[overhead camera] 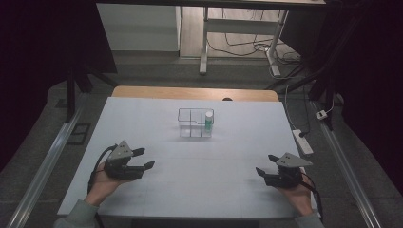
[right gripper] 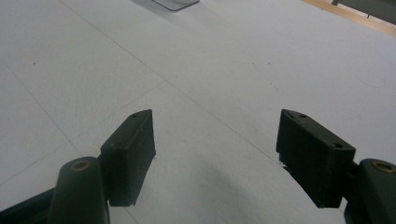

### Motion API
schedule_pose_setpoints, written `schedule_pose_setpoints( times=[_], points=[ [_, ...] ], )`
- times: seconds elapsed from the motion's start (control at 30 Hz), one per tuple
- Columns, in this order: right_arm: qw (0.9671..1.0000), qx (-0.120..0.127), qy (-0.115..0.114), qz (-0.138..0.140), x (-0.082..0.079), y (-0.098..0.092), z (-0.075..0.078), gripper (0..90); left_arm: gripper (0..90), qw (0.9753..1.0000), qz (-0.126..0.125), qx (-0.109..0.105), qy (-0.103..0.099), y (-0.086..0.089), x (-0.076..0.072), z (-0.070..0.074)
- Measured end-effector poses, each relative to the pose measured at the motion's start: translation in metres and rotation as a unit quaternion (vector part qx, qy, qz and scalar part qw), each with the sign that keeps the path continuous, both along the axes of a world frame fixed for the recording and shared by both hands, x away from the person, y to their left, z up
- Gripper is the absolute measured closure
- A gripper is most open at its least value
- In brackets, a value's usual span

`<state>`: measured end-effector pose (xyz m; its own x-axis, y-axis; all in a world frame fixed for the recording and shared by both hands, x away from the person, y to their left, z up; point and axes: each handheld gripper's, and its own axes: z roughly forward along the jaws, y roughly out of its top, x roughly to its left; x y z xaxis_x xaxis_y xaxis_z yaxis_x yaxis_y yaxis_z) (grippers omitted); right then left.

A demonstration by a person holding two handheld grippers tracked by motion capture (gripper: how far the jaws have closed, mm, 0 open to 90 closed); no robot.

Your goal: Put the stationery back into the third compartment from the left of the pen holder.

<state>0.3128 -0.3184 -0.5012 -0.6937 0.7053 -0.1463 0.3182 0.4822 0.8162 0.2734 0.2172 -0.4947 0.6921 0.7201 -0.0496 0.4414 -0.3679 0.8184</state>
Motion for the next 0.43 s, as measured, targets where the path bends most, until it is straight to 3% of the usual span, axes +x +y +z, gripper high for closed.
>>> schedule_pose_setpoints(
  times=[0.17, 0.43],
  points=[
    [1.0000, 0.003, -0.003, 0.003, -0.0001, 0.0007, 0.0008, 28.2, 35.1, 0.9999, 0.012, -0.005, 0.007, 0.0070, -0.0048, -0.0057],
    [1.0000, 0.002, -0.007, 0.005, -0.0005, 0.0004, 0.0014, 28.2, 34.7, 0.9999, 0.011, -0.001, 0.005, 0.0069, -0.0068, -0.0077]
  ],
)
